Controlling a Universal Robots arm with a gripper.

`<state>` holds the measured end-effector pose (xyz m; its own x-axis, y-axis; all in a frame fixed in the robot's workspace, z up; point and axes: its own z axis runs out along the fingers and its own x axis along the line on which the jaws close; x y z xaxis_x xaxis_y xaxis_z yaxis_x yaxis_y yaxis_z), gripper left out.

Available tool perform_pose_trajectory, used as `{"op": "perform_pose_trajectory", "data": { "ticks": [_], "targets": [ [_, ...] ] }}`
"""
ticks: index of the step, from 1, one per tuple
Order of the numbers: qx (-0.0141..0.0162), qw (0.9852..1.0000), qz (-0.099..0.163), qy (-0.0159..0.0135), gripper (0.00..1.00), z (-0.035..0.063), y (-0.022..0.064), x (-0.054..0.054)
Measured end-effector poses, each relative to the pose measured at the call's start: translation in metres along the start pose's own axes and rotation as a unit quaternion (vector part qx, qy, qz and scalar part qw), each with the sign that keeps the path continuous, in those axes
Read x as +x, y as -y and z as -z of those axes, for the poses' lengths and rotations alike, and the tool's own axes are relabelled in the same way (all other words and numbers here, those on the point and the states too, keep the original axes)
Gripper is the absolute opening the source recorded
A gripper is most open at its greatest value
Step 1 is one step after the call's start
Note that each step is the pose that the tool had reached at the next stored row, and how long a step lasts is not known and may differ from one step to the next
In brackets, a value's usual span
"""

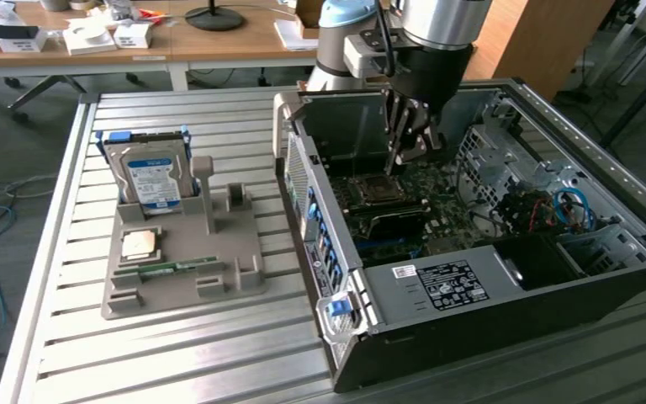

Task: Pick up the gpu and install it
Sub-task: 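Press down on the gpu until it lock into place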

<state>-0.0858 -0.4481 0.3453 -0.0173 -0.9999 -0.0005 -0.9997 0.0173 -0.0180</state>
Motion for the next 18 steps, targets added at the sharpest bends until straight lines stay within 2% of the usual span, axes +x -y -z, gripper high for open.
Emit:
{"op": "perform_pose_trajectory", "data": {
  "ticks": [9, 18],
  "targets": [
    [0.0, 1.0, 0.0, 0.0, 0.11, -0.0138, -0.0002, 0.0],
    [0.0, 1.0, 0.0, -0.0004, 0.11, -0.0159, -0.0002, 0.0]
  ]
}}
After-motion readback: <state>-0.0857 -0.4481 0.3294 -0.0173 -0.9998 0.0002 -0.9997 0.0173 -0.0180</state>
